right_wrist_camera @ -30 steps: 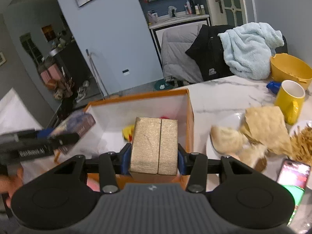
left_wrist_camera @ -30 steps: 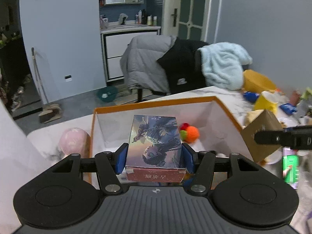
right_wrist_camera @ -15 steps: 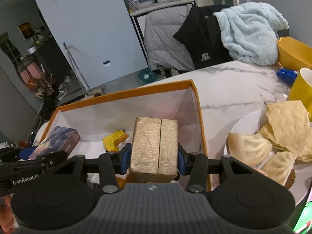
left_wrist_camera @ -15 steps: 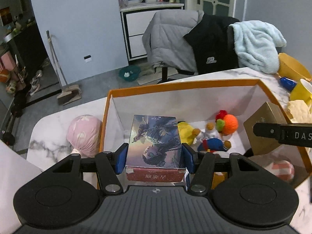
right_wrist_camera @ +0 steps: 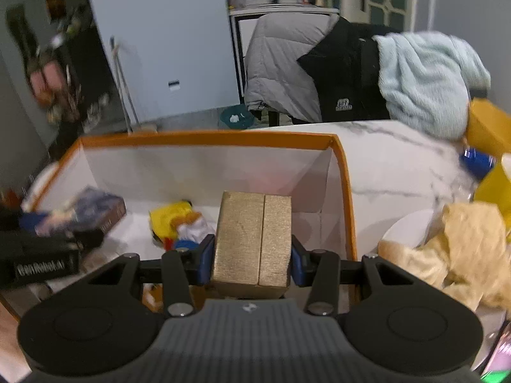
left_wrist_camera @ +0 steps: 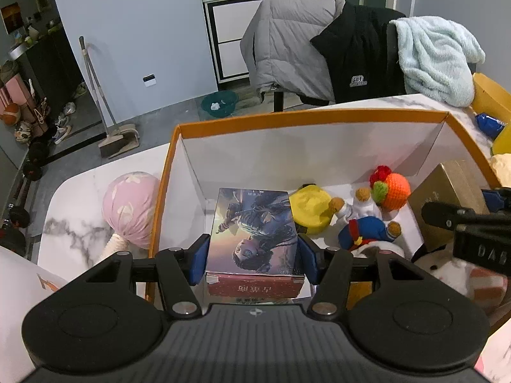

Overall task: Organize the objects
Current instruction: 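Lower the card box and beige block into the orange box and open both tools, then reach the left tool to the white-and-pink crochet bunny while the right tool reaches the pink case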

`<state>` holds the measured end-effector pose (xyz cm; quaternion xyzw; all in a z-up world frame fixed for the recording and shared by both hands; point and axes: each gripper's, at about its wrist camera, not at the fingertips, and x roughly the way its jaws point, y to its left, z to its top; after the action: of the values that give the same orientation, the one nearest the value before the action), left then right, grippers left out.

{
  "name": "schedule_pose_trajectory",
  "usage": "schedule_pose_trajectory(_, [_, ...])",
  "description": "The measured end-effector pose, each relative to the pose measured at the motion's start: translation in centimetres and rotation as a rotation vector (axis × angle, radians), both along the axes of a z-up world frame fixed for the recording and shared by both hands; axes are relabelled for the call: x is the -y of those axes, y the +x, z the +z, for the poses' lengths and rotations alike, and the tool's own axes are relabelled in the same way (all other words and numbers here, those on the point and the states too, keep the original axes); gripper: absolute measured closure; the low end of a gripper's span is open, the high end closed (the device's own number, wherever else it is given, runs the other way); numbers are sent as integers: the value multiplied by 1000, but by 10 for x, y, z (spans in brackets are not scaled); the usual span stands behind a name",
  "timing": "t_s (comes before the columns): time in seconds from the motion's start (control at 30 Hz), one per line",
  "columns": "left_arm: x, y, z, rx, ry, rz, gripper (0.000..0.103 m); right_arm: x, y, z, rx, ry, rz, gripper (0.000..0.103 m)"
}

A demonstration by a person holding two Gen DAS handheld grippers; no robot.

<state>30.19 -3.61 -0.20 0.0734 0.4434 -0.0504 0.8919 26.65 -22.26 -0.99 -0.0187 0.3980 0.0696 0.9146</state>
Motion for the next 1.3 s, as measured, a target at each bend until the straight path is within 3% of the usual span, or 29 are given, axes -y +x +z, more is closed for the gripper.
schedule_pose_trajectory(0.13, [-1,0,-4,-7,-2,6,36,-11,-4,-5,10,-96,33,54])
schedule_pose_trajectory(0.8, [1,-7,9,33,2,-5,37,-7,-9,8,45,-67,14,51])
schedule_pose_trajectory(1.07, [9,-23,25,51,32,-52,37,-4,-24,23,62,-28,20,51])
schedule_pose_trajectory(1.3, [4,-52,38,83,3,-86,37,3,-51,32,78,8,62,50])
